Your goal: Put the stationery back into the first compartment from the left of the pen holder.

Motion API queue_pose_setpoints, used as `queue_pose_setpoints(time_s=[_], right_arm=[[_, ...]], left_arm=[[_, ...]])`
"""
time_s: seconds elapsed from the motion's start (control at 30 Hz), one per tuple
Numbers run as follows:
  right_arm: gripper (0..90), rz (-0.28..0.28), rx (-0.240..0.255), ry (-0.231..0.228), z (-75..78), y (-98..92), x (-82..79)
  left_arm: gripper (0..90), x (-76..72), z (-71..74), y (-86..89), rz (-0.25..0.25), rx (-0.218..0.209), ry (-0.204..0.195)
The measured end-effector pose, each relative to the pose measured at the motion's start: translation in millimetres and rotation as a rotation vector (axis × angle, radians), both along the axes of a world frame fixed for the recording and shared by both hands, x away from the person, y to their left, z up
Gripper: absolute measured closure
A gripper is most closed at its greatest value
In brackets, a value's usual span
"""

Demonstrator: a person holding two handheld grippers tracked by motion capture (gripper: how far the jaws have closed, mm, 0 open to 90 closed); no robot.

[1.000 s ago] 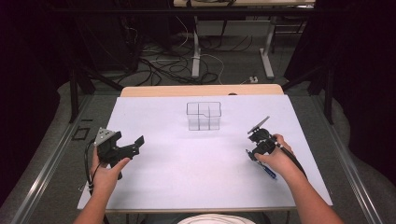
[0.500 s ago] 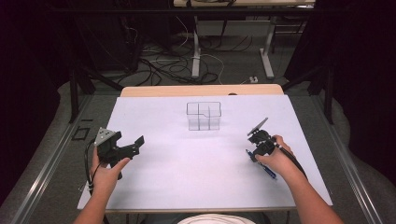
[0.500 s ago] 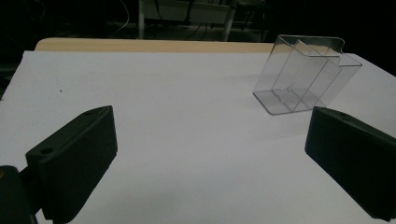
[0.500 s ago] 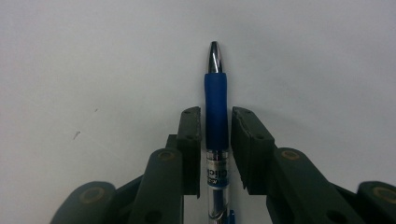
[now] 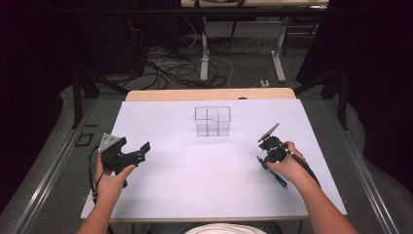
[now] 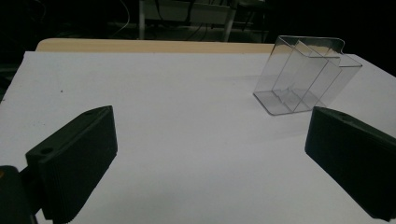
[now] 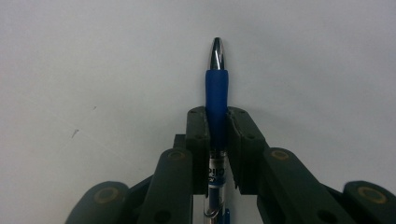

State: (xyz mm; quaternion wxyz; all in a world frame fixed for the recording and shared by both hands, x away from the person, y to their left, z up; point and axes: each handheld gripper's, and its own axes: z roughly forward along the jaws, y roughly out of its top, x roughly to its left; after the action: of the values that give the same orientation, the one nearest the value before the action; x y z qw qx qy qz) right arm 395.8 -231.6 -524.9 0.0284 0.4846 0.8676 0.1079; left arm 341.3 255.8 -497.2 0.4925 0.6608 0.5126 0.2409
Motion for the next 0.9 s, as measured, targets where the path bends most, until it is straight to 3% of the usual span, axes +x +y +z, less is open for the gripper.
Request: queue_pose_setpoints(time_s=[0.4,0.67,0.7,0.77,0.83,0.9], right_arm=[[80.1,0.001,-0.024,-0.012,-0.3,1.3,-0.1],[80.3,-0.007,0.009,-0.001,3.3,-1.0,-0.3],[80.3,-0.026,0.022,-0.033,1.9,-0.2,-1.7],[80.3,-0.007,0.027,-0.007,5.1,-1.5,-0.9],[80.3,-0.01,0.038,-0.016,6.2,-1.3,-1.4],[80.4,-0.005,0.016,-0.019,9.8,-0.6,-1.4]], left_arm=[[2.4,-0.1,0.3,0.2,0.003,-0.002,-0.001],[2.4,-0.1,0.2,0.3,0.003,-0.003,0.0],[2.4,0.1,0.2,0.4,0.003,-0.002,-0.002],[2.4,-0.1,0.2,0.2,0.003,-0.003,0.001],[2.4,-0.1,0.2,0.2,0.004,-0.003,-0.001],[2.4,-0.1,0.2,0.3,0.004,-0.003,0.0]])
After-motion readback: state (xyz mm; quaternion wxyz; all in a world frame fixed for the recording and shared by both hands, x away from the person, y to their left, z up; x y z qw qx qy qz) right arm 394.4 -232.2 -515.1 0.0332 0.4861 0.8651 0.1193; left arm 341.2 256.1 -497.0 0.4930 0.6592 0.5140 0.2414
